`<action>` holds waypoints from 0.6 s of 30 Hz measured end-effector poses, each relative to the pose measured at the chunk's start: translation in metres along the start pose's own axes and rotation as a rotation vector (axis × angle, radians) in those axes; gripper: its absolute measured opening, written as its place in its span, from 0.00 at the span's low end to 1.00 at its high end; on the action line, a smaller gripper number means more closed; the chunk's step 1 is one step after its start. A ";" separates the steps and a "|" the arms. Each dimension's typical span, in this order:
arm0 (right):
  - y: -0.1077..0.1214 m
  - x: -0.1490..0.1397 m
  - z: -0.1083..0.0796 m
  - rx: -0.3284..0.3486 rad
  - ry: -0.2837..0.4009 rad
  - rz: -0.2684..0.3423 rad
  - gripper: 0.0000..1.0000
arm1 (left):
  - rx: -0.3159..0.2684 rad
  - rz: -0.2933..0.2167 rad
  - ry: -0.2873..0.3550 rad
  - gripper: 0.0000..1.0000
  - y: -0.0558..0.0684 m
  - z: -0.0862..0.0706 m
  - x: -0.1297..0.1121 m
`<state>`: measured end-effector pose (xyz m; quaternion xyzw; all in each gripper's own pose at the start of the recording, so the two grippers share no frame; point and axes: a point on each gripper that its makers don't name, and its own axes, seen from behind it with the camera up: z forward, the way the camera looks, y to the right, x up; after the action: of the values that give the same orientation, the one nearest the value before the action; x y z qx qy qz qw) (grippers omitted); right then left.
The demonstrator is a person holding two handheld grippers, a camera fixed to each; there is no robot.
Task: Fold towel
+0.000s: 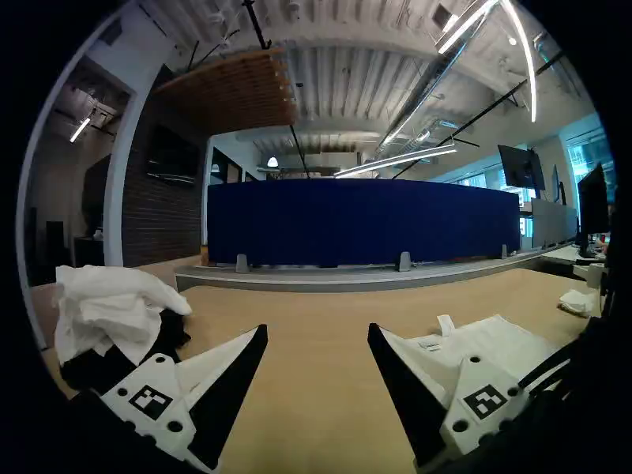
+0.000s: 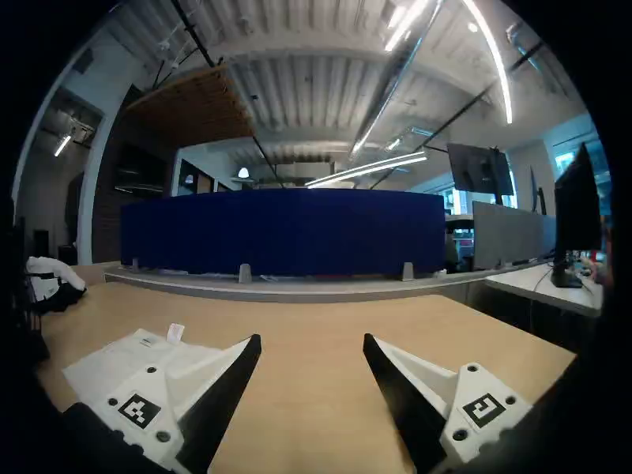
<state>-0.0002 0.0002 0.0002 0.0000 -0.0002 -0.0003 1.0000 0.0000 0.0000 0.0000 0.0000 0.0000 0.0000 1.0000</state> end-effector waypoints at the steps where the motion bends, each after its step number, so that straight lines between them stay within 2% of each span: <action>1: 0.000 0.000 0.000 0.000 0.000 0.000 1.00 | 0.000 0.000 0.000 0.94 0.000 -0.001 0.000; 18: 0.000 0.000 -0.001 0.000 0.000 0.000 1.00 | 0.000 -0.001 0.000 0.94 0.001 -0.003 -0.001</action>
<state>0.0000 0.0006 -0.0004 0.0000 -0.0002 -0.0001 1.0000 -0.0009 0.0011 -0.0026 0.0001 0.0001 -0.0003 1.0000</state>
